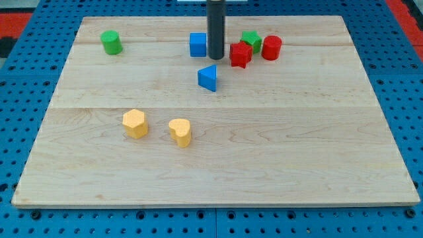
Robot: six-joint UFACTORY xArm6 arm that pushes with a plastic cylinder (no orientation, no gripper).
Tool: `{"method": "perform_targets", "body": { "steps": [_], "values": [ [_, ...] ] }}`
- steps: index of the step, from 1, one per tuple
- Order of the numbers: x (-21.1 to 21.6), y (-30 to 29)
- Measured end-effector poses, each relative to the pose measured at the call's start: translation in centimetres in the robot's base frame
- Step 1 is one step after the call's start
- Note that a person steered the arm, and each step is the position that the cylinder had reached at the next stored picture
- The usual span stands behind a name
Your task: Push the red star parallel to the right of the blue triangle
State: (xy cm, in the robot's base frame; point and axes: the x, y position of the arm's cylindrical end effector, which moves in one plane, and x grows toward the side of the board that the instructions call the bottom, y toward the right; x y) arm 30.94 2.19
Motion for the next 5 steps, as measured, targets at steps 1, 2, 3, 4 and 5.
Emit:
{"method": "perform_targets", "body": {
  "steps": [1,2,3,4,5],
  "values": [
    [0.2,3.1],
    [0.2,5.3],
    [0.2,5.5],
    [0.2,5.6],
    [0.2,5.6]
  ]
}}
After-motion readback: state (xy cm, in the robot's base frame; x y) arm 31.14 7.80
